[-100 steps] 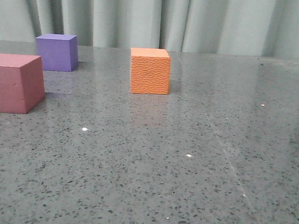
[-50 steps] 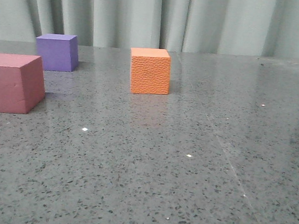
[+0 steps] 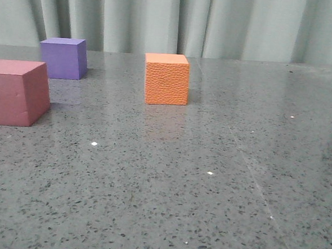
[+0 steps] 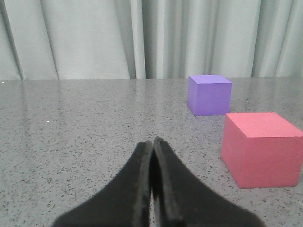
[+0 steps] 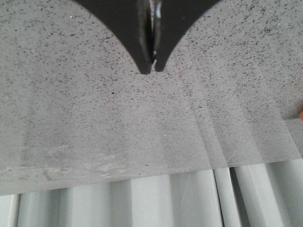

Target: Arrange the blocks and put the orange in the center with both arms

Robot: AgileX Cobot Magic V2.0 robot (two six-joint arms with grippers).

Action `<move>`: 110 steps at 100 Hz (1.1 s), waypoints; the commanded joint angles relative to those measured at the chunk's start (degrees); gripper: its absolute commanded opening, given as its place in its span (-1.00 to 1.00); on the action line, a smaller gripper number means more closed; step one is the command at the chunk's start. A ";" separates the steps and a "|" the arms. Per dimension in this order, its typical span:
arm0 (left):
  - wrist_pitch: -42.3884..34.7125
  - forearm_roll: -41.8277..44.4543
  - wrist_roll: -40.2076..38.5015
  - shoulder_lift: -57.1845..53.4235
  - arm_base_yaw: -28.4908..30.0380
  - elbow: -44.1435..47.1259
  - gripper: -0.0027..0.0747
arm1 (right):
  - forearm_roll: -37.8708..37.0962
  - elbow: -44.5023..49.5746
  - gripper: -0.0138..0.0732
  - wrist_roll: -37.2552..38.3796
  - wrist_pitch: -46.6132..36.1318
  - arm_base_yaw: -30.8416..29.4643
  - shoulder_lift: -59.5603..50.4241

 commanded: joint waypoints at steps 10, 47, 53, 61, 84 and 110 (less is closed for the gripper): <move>-4.73 -0.45 -0.07 -1.83 0.08 3.12 -0.98 | 0.05 -0.81 -0.96 -0.61 -5.04 -0.31 -1.07; -10.47 -0.61 -0.07 -1.83 0.08 2.98 -0.98 | 0.05 -0.81 -0.96 -0.61 -5.04 -0.31 -1.07; -10.41 -0.71 -0.18 -1.83 0.08 1.93 -0.98 | 0.05 -0.81 -0.96 -0.61 -5.04 -0.31 -1.07; -4.73 -2.73 -1.05 -1.41 0.08 -1.51 -0.98 | 0.05 -0.81 -0.96 -0.61 -5.04 -0.31 -1.07; 12.65 -4.12 -1.05 7.03 0.08 -20.75 -0.98 | 0.05 -0.81 -0.96 -0.61 -5.04 -0.31 -1.07; 35.59 -5.14 -1.05 24.31 0.08 -44.24 -0.98 | 0.05 -0.81 -0.96 -0.61 -5.04 -0.31 -1.07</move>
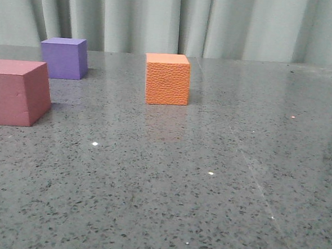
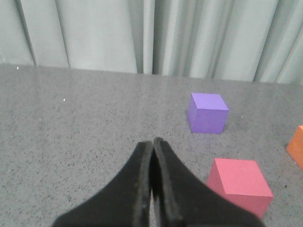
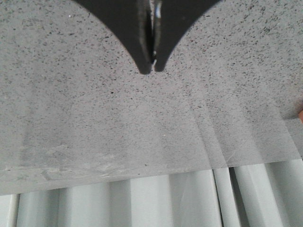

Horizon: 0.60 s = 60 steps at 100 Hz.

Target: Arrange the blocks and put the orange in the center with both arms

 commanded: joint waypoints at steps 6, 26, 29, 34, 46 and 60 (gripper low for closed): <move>4.89 -1.17 -0.58 8.53 0.08 -9.59 -0.98 | 0.05 -0.81 -0.96 -0.61 -5.04 -0.31 -1.07; 5.17 -1.22 -0.58 13.48 0.08 -11.64 -0.98 | 0.05 -0.81 -0.96 -0.61 -5.04 -0.31 -1.07; 5.17 -1.22 -0.58 13.80 0.08 -11.64 -0.98 | 0.05 -0.81 -0.96 -0.61 -5.04 -0.31 -1.07; 5.17 -1.22 -0.47 14.21 0.08 -11.64 -0.96 | 0.05 -0.81 -0.96 -0.61 -5.04 -0.31 -1.07; 4.96 -1.22 1.65 14.30 0.08 -11.69 -0.60 | 0.05 -0.81 -0.96 -0.61 -5.04 -0.31 -1.07; 5.09 -1.22 1.79 14.30 0.08 -11.78 0.37 | 0.05 -0.81 -0.96 -0.61 -5.04 -0.31 -1.07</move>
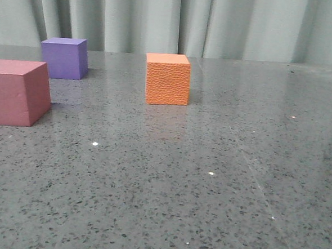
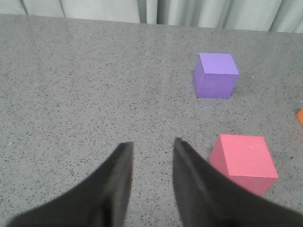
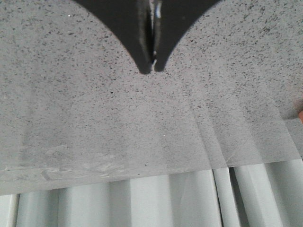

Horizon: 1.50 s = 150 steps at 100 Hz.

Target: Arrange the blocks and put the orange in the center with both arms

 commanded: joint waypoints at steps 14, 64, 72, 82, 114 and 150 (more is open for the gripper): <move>-6.81 -0.53 -0.77 0.60 0.08 -1.95 0.91 | 0.05 -0.81 -0.96 -0.61 -5.04 -0.31 -1.07; -13.08 -37.07 22.49 7.46 0.08 -8.15 0.72 | 0.05 -0.81 -0.96 -0.61 -5.04 -0.31 -1.07; -12.94 -41.90 25.75 10.88 0.08 -10.41 0.72 | 0.05 -0.81 -0.96 -0.61 -5.04 -0.31 -1.07; -12.94 -45.75 28.74 15.09 -0.31 -13.44 0.72 | 0.05 -0.81 -0.96 -0.61 -5.04 -0.31 -1.07; -19.11 -42.42 27.02 29.80 -16.44 -24.41 0.66 | 0.05 -0.81 -0.96 -0.61 -5.04 -0.31 -1.07; -26.11 -16.58 3.53 50.82 -36.52 -34.69 0.65 | 0.05 -0.81 -0.96 -0.61 -5.04 -0.31 -1.07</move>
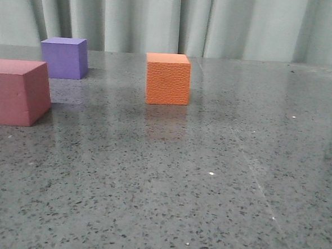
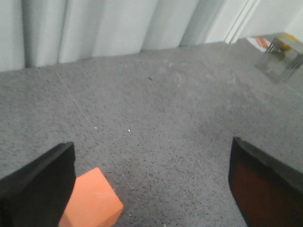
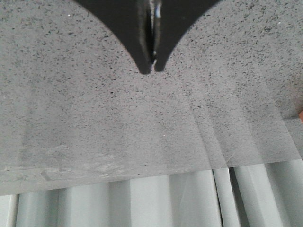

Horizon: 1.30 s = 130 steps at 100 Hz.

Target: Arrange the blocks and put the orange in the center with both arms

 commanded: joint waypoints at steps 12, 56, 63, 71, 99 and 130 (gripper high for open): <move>-0.69 23.82 -23.91 9.07 -6.23 -10.20 0.65 | 0.05 -0.81 -0.96 -0.61 -5.04 -0.31 -1.07; 18.06 59.88 -58.00 20.38 -12.58 -21.96 0.65 | 0.05 -0.81 -0.96 -0.61 -5.04 -0.31 -1.07; 19.45 60.50 -58.30 21.01 -12.58 -21.96 0.65 | 0.05 -0.81 -0.96 -0.61 -5.04 -0.31 -1.07; 20.06 60.96 -58.50 21.53 -12.58 -21.96 0.65 | 0.05 -0.81 -0.96 -0.61 -5.04 -0.31 -1.07; 24.24 60.83 -62.77 23.67 -12.36 -21.96 0.65 | 0.05 -0.81 -0.96 -0.61 -5.04 -0.31 -1.07; 26.17 60.27 -64.52 27.18 -11.99 -21.96 0.65 | 0.05 -0.81 -0.96 -0.61 -5.04 -0.31 -1.07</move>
